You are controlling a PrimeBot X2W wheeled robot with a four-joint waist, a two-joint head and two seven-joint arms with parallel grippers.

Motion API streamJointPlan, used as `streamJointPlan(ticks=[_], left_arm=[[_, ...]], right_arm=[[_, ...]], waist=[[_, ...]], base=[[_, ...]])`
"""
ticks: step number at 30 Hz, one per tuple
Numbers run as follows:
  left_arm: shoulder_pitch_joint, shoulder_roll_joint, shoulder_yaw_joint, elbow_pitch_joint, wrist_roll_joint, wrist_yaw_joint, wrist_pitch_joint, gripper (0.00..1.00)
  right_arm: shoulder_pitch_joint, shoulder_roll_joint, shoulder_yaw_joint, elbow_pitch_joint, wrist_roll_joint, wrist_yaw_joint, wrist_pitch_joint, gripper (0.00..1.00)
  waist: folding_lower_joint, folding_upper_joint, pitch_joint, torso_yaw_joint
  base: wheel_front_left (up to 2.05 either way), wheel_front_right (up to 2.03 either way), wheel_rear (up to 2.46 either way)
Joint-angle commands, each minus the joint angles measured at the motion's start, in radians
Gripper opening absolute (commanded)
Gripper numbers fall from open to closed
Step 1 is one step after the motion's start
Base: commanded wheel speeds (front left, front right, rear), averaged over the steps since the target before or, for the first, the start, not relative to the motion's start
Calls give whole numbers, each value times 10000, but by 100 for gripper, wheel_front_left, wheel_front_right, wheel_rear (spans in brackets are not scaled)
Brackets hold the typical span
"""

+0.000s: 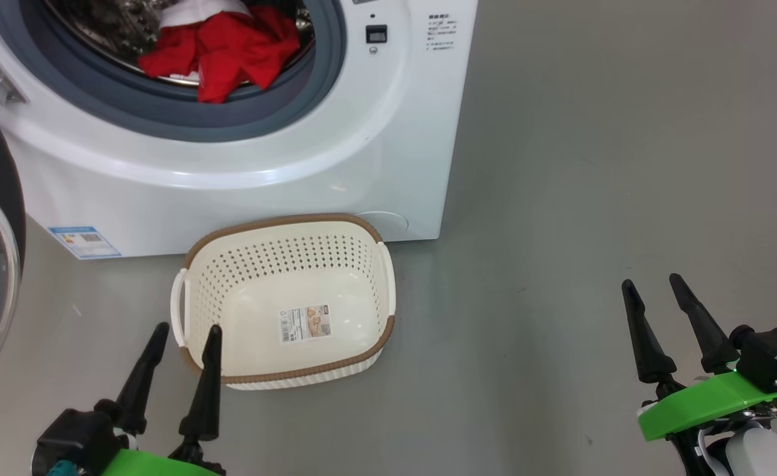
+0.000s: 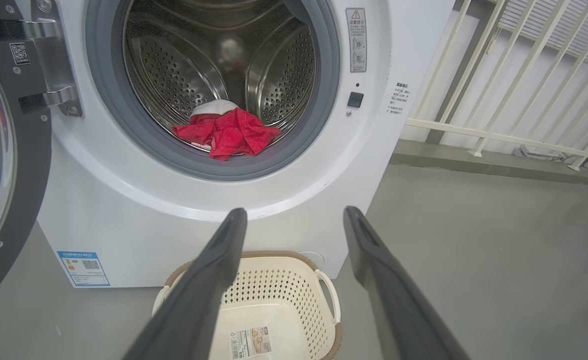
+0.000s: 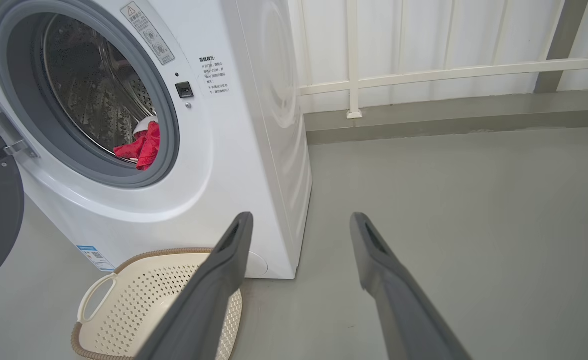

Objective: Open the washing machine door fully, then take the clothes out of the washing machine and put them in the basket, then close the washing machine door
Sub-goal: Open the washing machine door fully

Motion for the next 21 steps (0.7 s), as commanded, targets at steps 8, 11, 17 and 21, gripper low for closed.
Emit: streamJointPlan(ticks=[8,11,17,21], left_arm=[[-4,289,311,-289,-193,-55,-49,100],[-14,317,291,-291,-189,-55,-49,100],[-86,333,322,-275,-191,-55,-49,100],[-122,339,327,-244,-283,-55,-49,100]], right_arm=[[70,-9,97,-249,-5,62,-65,100],[75,-4,78,-257,-3,62,-65,100],[75,-9,64,-297,3,62,-65,100],[60,-20,71,-305,-4,62,-65,100]], waist=[[0,0,-121,-114],[0,0,-127,-97],[0,0,-101,-41],[0,0,-85,-12]], base=[[0,0,0],[0,0,0],[0,0,0],[0,0,0]])
